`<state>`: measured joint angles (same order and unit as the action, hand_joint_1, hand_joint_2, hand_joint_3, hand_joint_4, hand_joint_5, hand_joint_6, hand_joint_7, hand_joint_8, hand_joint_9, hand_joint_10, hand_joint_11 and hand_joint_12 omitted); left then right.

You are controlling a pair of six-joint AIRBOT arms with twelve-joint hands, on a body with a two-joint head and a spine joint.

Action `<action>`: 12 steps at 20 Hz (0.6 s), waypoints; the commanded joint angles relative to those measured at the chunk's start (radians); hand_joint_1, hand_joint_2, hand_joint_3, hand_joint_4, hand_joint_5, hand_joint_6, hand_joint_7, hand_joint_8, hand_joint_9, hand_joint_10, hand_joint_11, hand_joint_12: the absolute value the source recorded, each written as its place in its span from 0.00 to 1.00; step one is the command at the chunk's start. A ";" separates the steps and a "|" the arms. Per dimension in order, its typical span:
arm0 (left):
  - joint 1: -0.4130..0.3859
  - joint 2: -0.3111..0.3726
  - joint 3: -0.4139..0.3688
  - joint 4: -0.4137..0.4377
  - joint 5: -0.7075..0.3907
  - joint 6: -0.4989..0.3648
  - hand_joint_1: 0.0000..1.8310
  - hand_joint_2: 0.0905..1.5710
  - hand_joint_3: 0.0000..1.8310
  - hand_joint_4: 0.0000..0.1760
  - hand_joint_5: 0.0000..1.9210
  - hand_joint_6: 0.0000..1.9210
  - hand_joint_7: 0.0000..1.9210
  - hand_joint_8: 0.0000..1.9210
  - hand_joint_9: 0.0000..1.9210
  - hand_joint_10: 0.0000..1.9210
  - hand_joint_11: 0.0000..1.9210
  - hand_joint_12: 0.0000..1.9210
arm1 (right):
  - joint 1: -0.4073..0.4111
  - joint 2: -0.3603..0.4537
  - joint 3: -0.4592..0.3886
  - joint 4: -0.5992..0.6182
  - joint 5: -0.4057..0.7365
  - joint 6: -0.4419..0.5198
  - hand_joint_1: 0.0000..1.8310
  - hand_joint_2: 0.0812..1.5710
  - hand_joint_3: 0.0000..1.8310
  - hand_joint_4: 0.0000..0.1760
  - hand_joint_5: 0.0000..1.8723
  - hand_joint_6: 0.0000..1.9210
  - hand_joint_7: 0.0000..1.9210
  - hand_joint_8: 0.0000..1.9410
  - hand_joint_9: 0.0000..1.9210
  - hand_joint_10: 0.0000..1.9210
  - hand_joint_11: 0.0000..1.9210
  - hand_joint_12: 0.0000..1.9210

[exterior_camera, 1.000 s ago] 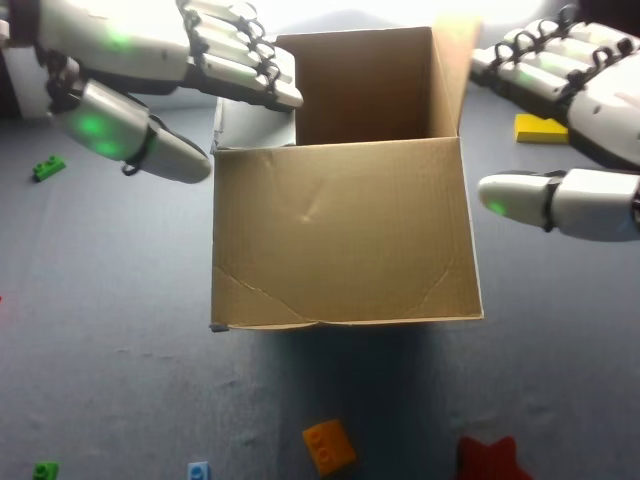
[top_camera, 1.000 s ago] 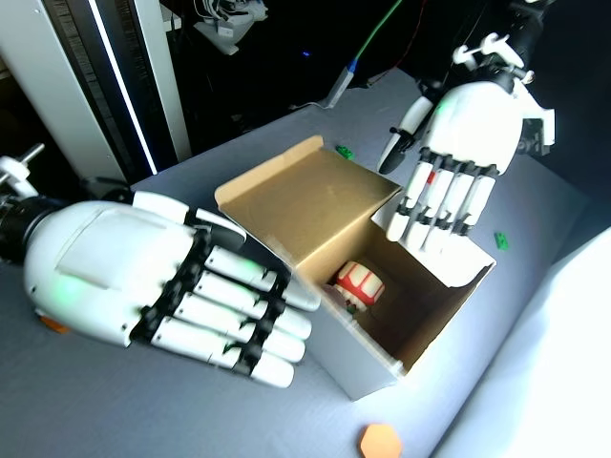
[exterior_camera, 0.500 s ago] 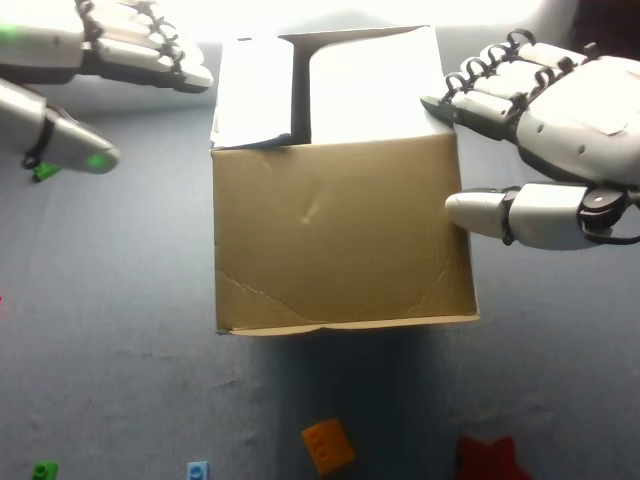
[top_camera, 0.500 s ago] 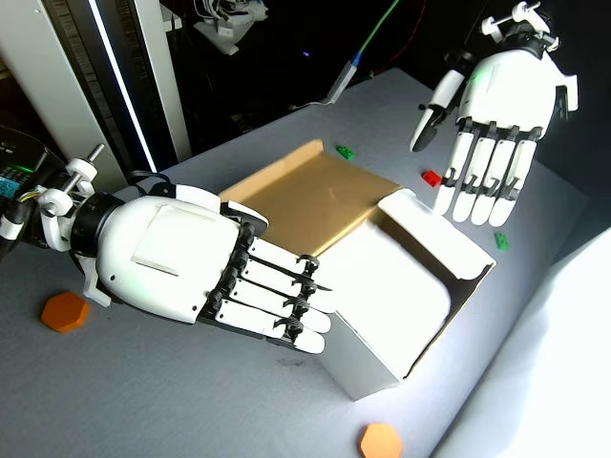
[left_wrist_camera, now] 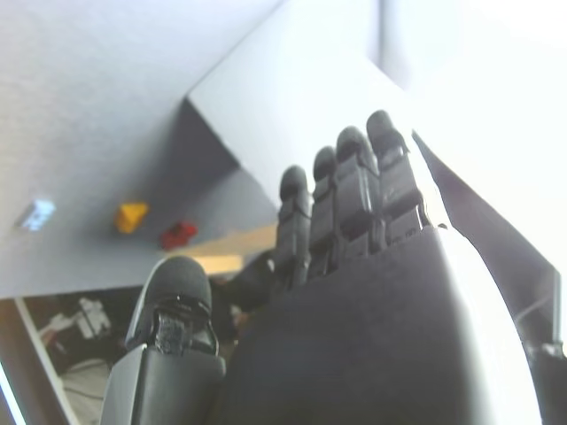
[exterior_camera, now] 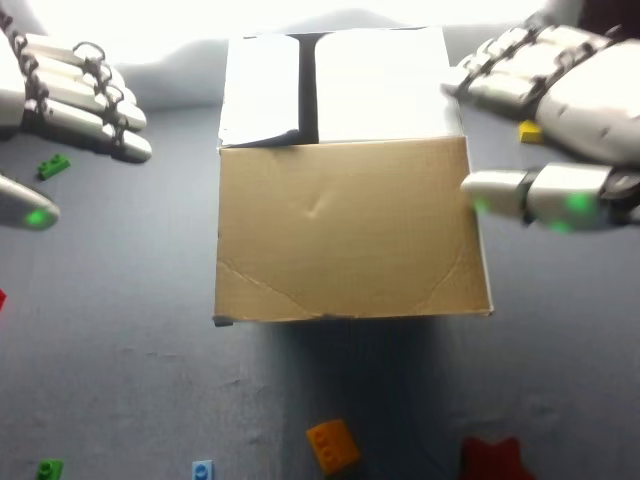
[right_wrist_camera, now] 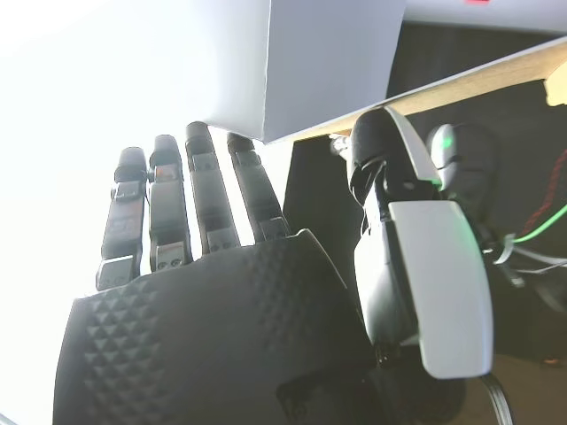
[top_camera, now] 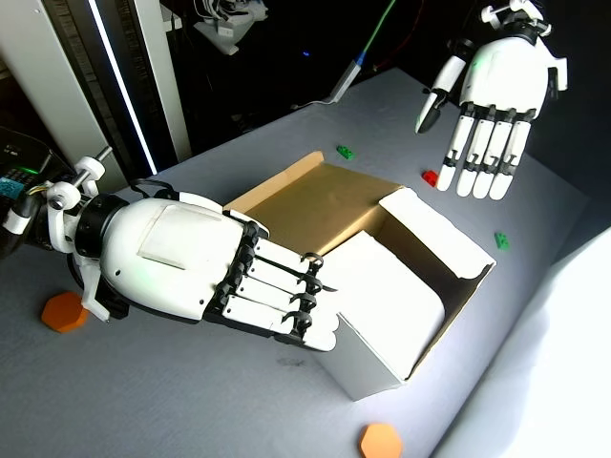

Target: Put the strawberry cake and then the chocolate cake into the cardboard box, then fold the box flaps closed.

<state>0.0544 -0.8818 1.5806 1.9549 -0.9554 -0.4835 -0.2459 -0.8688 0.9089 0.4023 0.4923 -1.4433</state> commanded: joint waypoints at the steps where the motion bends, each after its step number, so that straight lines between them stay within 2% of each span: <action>1: -0.004 0.013 -0.003 -0.077 0.012 0.001 0.00 0.86 0.00 0.24 0.10 0.00 0.08 0.00 0.07 0.00 0.00 0.20 | 0.018 0.034 -0.006 -0.006 0.138 0.010 0.00 0.82 0.00 0.00 0.07 0.00 0.07 0.00 0.05 0.00 0.00 0.11; 3: 0.023 0.022 -0.025 -0.085 0.012 0.006 0.00 0.86 0.00 0.20 0.10 0.00 0.07 0.00 0.06 0.00 0.00 0.19 | 0.033 0.078 -0.026 0.002 0.141 0.015 0.00 0.82 0.00 0.00 0.06 0.00 0.07 0.00 0.05 0.00 0.00 0.11; 5: 0.055 0.031 -0.051 -0.106 0.014 0.020 0.00 0.86 0.00 0.21 0.11 0.00 0.07 0.00 0.07 0.00 0.00 0.19 | 0.050 0.116 -0.042 0.042 0.122 0.009 0.00 0.82 0.00 0.00 0.06 0.00 0.07 0.00 0.05 0.00 0.00 0.11; 6: 0.090 0.032 -0.065 -0.135 0.014 0.032 0.00 0.86 0.00 0.26 0.10 0.00 0.08 0.00 0.07 0.00 0.00 0.21 | 0.060 0.154 -0.061 0.071 0.103 0.005 0.00 0.82 0.00 0.00 0.05 0.00 0.06 0.00 0.05 0.00 0.00 0.05; 7: 0.128 0.032 -0.079 -0.168 0.018 0.048 0.00 0.86 0.00 0.26 0.10 0.00 0.08 0.00 0.07 0.00 0.00 0.21 | 0.064 0.194 -0.082 0.075 0.089 0.004 0.00 0.82 0.00 0.00 0.05 0.00 0.06 0.00 0.05 0.00 0.00 0.05; 8: 0.164 0.033 -0.093 -0.191 0.023 0.064 0.00 0.87 0.00 0.33 0.07 0.00 0.07 0.00 0.07 0.00 0.00 0.24 | 0.066 0.230 -0.102 0.075 0.083 0.004 0.00 0.82 0.00 0.00 0.05 0.00 0.08 0.01 0.05 0.00 0.00 0.03; 9: 0.190 0.034 -0.105 -0.208 0.026 0.076 0.00 0.87 0.00 0.33 0.07 0.00 0.07 0.00 0.07 0.00 0.00 0.24 | 0.068 0.259 -0.119 0.075 0.078 0.004 0.00 0.82 0.00 0.00 0.05 0.00 0.08 0.01 0.05 0.00 0.00 0.03; 10: 0.227 0.034 -0.118 -0.230 0.028 0.093 0.00 0.87 0.00 0.34 0.05 0.00 0.06 0.00 0.07 0.00 0.00 0.26 | 0.073 0.293 -0.136 0.075 0.071 0.003 0.00 0.83 0.00 0.00 0.05 0.00 0.08 0.00 0.05 0.00 0.00 0.08; 12: 0.313 0.036 -0.162 -0.300 0.038 0.163 0.00 0.87 0.00 0.35 0.04 0.00 0.06 0.00 0.07 0.00 0.00 0.24 | 0.083 0.358 -0.161 0.076 0.057 0.006 0.00 0.83 0.00 0.00 0.06 0.00 0.08 0.00 0.05 0.00 0.00 0.10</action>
<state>0.3908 -0.8555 1.4067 1.7275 -0.9058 -0.3153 -0.1757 -0.5148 0.7471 0.4896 0.4427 -1.4399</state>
